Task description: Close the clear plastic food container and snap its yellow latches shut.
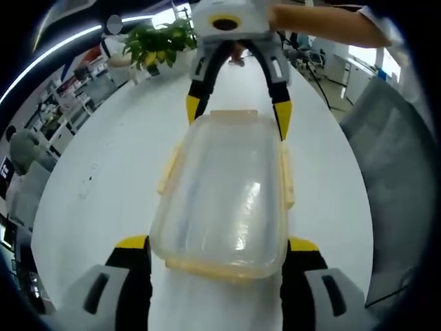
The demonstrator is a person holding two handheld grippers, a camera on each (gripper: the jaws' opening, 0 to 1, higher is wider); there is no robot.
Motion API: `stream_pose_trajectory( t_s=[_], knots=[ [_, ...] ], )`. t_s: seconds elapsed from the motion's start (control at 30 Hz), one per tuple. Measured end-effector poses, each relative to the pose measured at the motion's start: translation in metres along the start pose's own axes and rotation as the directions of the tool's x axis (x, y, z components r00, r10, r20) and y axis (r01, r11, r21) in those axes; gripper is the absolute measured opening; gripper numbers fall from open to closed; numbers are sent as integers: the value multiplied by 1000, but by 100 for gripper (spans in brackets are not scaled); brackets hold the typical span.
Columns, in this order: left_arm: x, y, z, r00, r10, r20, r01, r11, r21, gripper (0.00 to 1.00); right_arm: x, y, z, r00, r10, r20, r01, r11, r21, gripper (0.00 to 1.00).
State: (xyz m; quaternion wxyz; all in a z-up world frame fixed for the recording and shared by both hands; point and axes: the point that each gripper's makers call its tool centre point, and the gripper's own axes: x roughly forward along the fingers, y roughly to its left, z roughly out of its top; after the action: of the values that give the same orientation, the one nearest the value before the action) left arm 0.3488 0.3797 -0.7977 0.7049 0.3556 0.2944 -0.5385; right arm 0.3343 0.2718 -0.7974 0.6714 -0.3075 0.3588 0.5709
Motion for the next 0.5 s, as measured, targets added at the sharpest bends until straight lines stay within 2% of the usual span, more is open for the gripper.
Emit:
stream_pose_trajectory(
  t_s=[0.5],
  knots=[
    [8, 27, 4, 1000, -1, 27, 1, 1000, -4, 74, 1, -30, 2, 1000, -5, -15, 5, 1000, 0, 71]
  ],
)
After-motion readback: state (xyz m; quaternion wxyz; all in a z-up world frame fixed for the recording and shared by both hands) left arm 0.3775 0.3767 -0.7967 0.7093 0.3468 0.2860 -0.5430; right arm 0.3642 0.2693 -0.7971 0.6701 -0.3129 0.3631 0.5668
